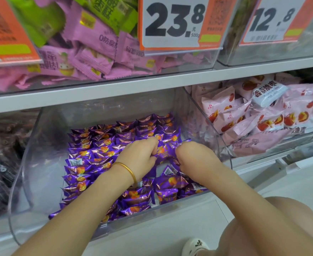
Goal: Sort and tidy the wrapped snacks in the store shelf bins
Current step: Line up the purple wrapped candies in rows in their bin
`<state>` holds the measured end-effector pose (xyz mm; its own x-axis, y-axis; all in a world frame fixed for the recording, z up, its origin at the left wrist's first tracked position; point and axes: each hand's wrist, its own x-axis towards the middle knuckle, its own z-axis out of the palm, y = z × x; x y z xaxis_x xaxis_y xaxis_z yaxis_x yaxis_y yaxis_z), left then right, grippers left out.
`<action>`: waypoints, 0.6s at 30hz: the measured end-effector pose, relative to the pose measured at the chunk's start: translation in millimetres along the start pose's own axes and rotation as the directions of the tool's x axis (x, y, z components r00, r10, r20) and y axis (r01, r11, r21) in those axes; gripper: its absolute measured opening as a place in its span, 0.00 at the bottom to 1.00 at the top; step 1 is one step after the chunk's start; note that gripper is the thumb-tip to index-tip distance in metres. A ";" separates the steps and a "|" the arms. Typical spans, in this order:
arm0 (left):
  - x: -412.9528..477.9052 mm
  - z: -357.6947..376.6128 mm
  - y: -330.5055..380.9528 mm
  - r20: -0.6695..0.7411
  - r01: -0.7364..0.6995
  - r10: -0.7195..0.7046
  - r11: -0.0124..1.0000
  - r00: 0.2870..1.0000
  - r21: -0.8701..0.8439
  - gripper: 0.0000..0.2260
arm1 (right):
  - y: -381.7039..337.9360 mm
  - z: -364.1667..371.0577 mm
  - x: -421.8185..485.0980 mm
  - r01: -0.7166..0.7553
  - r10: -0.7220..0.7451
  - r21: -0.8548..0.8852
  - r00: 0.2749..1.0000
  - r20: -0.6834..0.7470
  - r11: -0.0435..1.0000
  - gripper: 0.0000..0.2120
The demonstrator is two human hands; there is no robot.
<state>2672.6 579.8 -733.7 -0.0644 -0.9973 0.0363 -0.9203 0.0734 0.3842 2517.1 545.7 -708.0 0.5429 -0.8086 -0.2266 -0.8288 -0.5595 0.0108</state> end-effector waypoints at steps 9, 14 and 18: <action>0.8 -2.9 10.2 0.080 -0.102 0.086 0.968 0.993 0.230 0.04 | 4.8 -13.5 -6.4 -0.043 0.073 0.157 0.978 -0.195 0.987 0.11; 9.9 -4.8 15.3 0.165 -0.132 0.076 0.922 0.983 0.365 0.06 | 3.8 -27.1 -14.3 -0.007 0.070 0.183 0.939 -0.337 0.983 0.22; 16.3 -2.6 19.1 0.193 -0.121 0.038 0.890 0.980 0.440 0.07 | 4.2 -23.5 -35.9 -0.006 0.099 0.237 0.918 -0.384 0.972 0.17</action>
<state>2655.0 565.0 -723.4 -0.1729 -0.9766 -0.1282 -0.9808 0.1827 -0.0687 2497.3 568.1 -676.9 0.4686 -0.8675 0.1670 -0.8403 -0.4960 -0.2188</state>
